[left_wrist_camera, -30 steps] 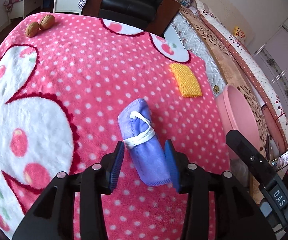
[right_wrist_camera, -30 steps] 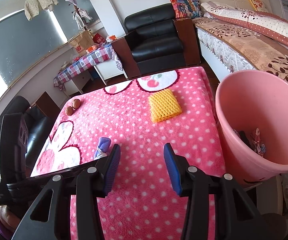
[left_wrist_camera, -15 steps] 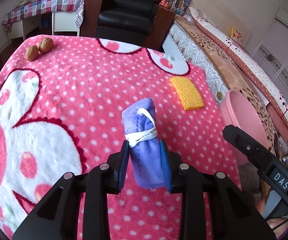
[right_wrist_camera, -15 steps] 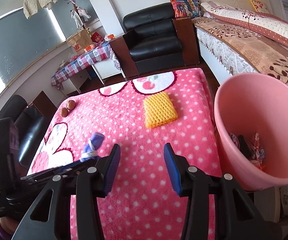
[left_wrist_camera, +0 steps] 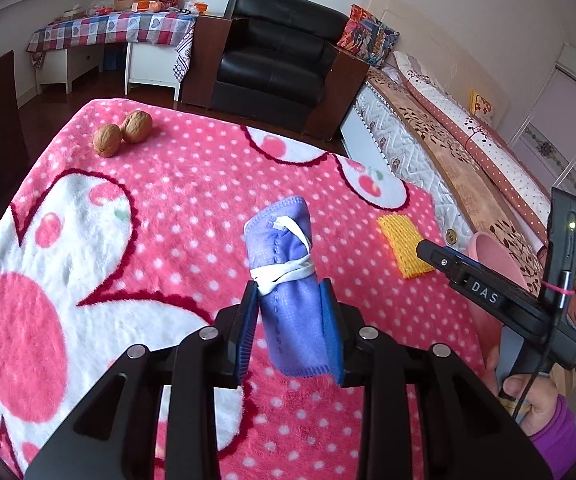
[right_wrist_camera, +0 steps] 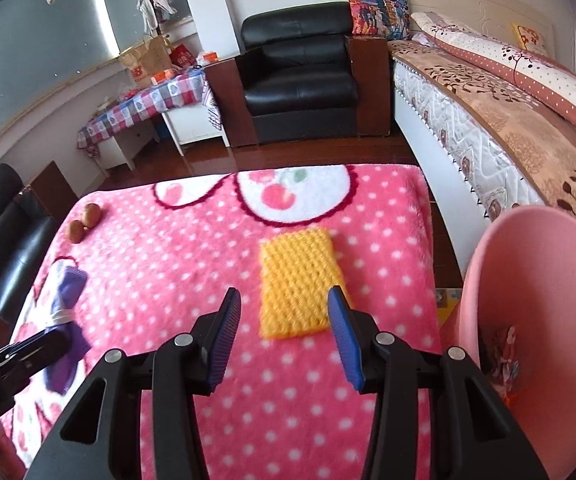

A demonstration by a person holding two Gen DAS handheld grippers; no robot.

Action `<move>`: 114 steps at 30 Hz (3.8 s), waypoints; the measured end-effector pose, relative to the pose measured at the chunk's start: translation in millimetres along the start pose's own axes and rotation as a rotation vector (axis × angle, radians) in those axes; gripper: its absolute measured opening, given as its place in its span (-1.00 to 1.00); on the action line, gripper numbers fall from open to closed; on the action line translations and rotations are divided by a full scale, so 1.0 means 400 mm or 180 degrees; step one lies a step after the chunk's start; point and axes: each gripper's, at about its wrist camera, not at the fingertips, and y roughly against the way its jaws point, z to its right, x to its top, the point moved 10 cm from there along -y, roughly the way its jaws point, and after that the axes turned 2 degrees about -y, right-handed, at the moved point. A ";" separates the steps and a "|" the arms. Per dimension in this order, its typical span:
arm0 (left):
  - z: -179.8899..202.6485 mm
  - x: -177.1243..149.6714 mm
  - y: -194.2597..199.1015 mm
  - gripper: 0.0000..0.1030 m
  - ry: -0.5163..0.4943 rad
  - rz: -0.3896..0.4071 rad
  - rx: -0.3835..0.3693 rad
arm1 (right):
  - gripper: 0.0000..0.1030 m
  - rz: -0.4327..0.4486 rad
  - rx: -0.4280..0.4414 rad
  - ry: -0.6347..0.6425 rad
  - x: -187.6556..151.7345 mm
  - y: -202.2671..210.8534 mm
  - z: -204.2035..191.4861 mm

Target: Collect trash

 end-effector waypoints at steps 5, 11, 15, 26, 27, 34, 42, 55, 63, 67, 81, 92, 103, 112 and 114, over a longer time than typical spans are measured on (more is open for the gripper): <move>-0.008 -0.003 -0.013 -0.41 0.0019 -0.0033 -0.0022 | -0.05 -0.0154 -0.0206 0.0000 0.004 -0.066 0.036; -0.008 0.000 -0.014 -0.41 0.0018 -0.0024 -0.0049 | -0.69 -0.0160 0.0086 -0.0161 -0.012 -0.052 0.008; -0.001 0.001 -0.008 -0.41 -0.0003 -0.0004 -0.0052 | -0.72 -0.0090 0.0276 -0.0226 -0.031 0.003 -0.026; 0.057 0.006 0.027 -0.41 -0.0145 0.0092 -0.0084 | -0.72 -0.0008 0.0603 -0.0307 -0.114 0.146 -0.089; 0.061 0.005 0.029 -0.41 -0.0154 0.0099 -0.0082 | -0.71 -0.0031 0.0626 -0.0289 -0.128 0.149 -0.099; 0.085 0.013 0.048 -0.41 -0.0184 0.0177 -0.0081 | -0.71 -0.0119 0.0781 -0.0154 -0.199 0.182 -0.162; 0.162 0.006 0.042 -0.41 -0.0301 0.0114 -0.0240 | -0.71 0.0183 0.0633 -0.0311 -0.163 0.263 -0.078; 0.413 0.008 0.023 -0.41 -0.0800 0.0139 -0.0698 | -0.71 0.0680 0.0063 -0.0818 -0.094 0.383 0.198; 0.545 -0.008 -0.025 -0.41 -0.1003 0.0056 -0.0932 | -0.71 0.0788 -0.0215 -0.1060 -0.093 0.409 0.349; 0.602 -0.022 -0.054 -0.41 -0.1105 0.0006 -0.1008 | -0.71 0.0783 -0.0334 -0.1133 -0.103 0.407 0.404; 0.697 -0.050 -0.159 -0.33 -0.1291 -0.0156 -0.1042 | -0.68 0.0655 -0.0604 -0.1189 -0.134 0.351 0.487; 0.705 -0.048 -0.165 -0.05 -0.1412 -0.0131 -0.1004 | -0.05 0.0639 -0.0661 -0.1179 -0.137 0.343 0.496; 0.676 -0.014 -0.078 -0.05 -0.1533 0.0266 -0.0793 | 0.28 0.0747 -0.0690 -0.1023 -0.141 0.394 0.426; 0.625 0.001 0.026 -0.09 -0.1587 0.0552 -0.0681 | 0.41 0.0827 -0.0597 -0.0834 -0.143 0.436 0.316; 0.612 0.004 0.042 -0.09 -0.1550 0.0566 -0.0684 | 0.44 0.0870 -0.0590 -0.0801 -0.137 0.451 0.298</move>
